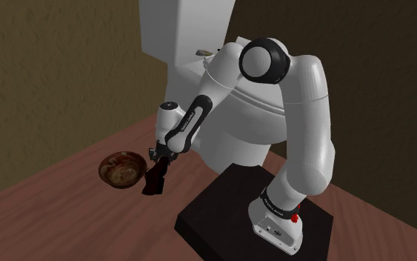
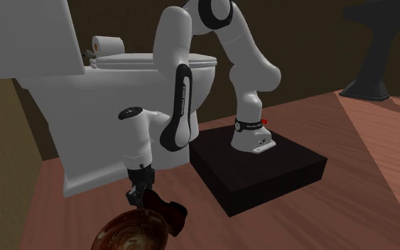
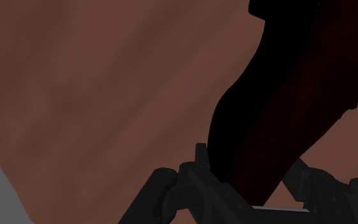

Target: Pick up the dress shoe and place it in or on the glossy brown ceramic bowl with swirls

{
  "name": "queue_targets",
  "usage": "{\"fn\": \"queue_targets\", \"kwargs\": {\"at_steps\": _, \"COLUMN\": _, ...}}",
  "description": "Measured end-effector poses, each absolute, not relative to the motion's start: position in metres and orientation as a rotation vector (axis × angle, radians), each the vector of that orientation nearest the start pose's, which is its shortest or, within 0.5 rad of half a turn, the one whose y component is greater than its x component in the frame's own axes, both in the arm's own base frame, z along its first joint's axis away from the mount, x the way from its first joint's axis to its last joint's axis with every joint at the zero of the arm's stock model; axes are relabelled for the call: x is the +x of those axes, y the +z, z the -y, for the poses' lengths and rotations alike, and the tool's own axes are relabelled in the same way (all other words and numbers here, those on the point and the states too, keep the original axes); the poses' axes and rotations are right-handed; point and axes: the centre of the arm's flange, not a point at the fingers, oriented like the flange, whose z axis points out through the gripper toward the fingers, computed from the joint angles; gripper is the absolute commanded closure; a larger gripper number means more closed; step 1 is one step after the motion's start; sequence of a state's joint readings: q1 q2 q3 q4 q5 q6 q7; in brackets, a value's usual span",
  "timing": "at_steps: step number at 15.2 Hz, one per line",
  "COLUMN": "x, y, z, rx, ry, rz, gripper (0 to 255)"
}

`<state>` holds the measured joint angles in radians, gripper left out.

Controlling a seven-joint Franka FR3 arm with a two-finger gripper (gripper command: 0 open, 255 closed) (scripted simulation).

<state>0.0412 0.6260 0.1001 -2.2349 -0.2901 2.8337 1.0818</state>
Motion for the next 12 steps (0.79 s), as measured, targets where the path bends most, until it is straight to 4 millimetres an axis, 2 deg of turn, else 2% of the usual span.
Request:
{"fn": "queue_targets", "kwargs": {"at_steps": 6, "x": 0.513, "y": 0.090, "z": -0.093, "rx": -2.991, "ry": -0.001, "rz": -1.059, "gripper": 255}}
{"fn": "queue_targets", "kwargs": {"at_steps": 12, "x": 0.514, "y": 0.118, "z": -0.092, "rx": -2.991, "ry": -0.001, "rz": -1.059, "gripper": 255}}
